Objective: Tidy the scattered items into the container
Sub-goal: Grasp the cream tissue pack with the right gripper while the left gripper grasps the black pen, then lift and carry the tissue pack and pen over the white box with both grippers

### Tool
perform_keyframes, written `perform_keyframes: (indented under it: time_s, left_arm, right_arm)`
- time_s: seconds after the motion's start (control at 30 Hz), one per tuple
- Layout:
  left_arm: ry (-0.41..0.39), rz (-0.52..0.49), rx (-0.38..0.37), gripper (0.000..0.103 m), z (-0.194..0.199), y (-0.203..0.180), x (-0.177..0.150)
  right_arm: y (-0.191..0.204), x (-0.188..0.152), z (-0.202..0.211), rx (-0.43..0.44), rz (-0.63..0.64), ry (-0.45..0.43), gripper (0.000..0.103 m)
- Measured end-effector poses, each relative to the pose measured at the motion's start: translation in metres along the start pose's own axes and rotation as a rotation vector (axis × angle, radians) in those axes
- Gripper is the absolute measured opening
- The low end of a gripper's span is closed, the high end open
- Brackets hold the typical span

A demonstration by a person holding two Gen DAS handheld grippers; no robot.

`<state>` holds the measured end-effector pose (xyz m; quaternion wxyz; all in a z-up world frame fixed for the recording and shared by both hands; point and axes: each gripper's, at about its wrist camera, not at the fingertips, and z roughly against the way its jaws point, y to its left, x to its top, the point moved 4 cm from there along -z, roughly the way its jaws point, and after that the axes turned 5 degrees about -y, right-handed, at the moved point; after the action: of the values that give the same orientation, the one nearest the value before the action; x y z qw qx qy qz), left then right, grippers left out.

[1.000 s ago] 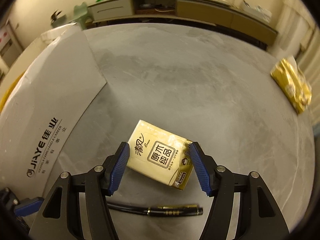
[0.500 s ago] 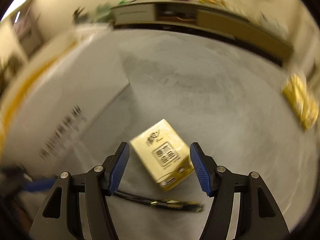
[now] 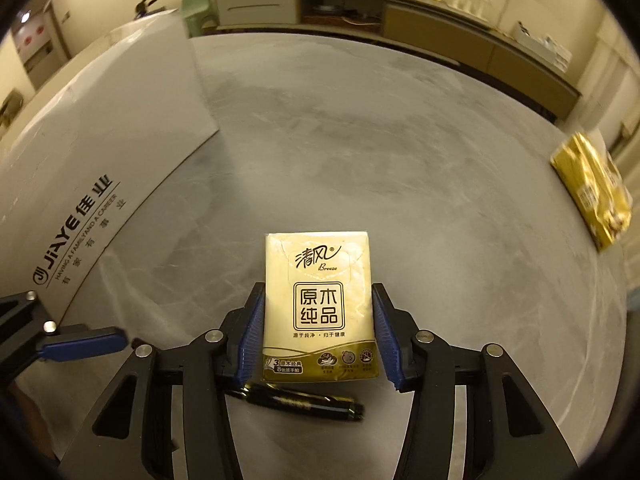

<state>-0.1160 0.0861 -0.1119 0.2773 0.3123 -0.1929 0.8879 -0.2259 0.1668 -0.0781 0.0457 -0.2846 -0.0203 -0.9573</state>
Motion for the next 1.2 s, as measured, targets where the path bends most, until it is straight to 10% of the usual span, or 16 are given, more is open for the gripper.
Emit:
perform_keyframes:
  time_s: [0.27,0.47,1.2]
  left_arm:
    - [0.044,-0.065,-0.002,0.054,-0.035,-0.015,0.004]
    - [0.040,-0.119,0.031,0.011,-0.043,-0.022,0.003]
    - [-0.056,0.172,-0.108,0.011,0.011,0.015,0.034]
  right_arm:
    - [-0.051,-0.006,0.018,-0.008,-0.193,-0.040,0.053]
    - [-0.059,-0.009,0.024,0.002,-0.225,-0.050,0.053]
    - [-0.051,-0.014,0.045,0.040,-0.292,-0.087,0.053]
